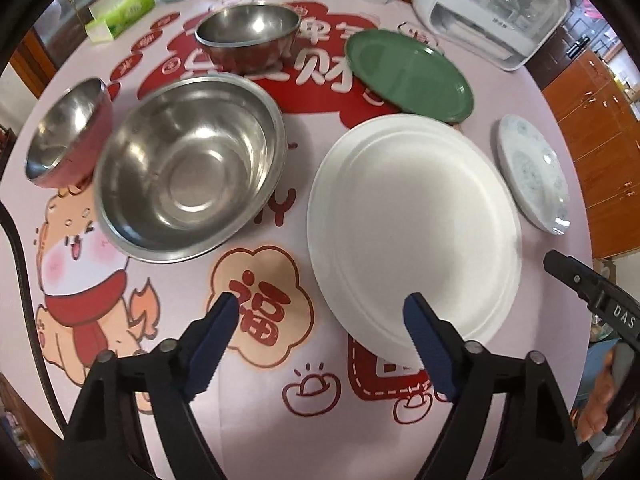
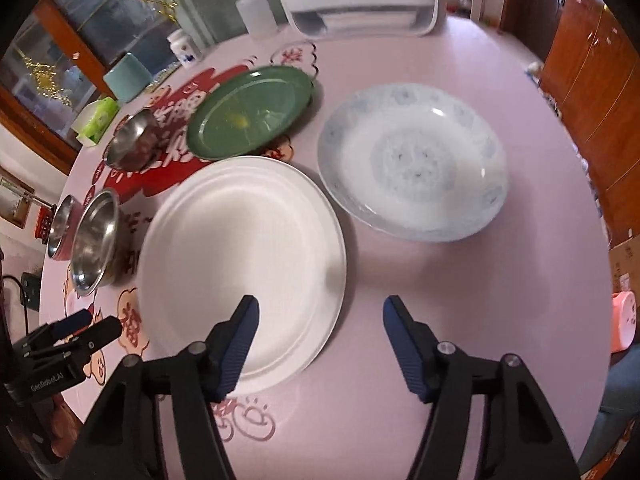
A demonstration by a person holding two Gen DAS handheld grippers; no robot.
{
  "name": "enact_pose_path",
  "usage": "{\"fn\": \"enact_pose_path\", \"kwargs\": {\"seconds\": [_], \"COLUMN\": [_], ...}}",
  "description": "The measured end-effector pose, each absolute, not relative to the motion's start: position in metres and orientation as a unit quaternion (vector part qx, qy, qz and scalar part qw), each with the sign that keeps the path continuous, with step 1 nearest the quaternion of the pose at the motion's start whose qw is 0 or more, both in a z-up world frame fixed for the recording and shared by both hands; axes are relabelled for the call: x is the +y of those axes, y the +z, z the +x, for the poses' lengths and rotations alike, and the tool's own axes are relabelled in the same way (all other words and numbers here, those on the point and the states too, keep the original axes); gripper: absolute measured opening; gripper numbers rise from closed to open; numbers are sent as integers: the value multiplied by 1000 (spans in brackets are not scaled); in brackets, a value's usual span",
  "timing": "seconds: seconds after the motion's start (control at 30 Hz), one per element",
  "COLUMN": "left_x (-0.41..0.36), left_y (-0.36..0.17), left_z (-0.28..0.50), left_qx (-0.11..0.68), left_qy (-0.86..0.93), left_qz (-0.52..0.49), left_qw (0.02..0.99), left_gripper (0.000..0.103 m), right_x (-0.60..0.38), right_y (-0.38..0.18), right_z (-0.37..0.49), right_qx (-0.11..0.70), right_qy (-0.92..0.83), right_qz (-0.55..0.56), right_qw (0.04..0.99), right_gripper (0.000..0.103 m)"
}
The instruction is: Organize plates and bowls
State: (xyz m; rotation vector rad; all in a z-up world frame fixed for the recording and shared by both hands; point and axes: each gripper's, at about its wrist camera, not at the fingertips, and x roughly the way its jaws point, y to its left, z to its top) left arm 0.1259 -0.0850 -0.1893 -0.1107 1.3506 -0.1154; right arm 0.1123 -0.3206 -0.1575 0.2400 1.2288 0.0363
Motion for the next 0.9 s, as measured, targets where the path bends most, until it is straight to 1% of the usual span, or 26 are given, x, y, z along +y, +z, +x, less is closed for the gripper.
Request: {"fn": "enact_pose_path", "kwargs": {"seconds": [0.07,0.17,0.3,0.4,0.5,0.53,0.6,0.67,0.73,0.9], "left_x": [-85,-85,-85,-85,-83,-83,-80,-79,-77,-68], "left_y": [-199,-211,-220,-226,-232,-233,-235,-237,-239,-246], "left_z": [133,142,150,157,164,167,171,175,178,187], "left_qx": [634,645,653,660,668,670,672,675,678,684], "left_qy": [-51,-46,-40,-39,-40,-40,-39,-41,-43,-44], "left_qz": [-57,-66,-69,-71,-81,-84,-88,-93,-99,-113], "left_qw": [770,760,753,747,739,737,734,731,727,719], "left_gripper": [76,70,69,68,59,57,57,52,48,46], "right_x": [-327,-334,-339,-337,-335,-335,-335,-335,-334,-334], "right_y": [-168,-180,-191,-196,-199,-201,-204,-208,-210,-210], "right_z": [122,136,149,156,161,162,164,166,166,166], "right_qx": [584,596,607,616,621,623,626,630,634,636], "right_qy": [18,22,26,32,35,36,40,43,47,50], "right_qz": [122,139,150,150,151,152,157,164,166,162], "right_qw": [802,791,780,772,768,767,762,758,754,753], "right_gripper": [62,56,51,44,42,39,35,31,23,20]}}
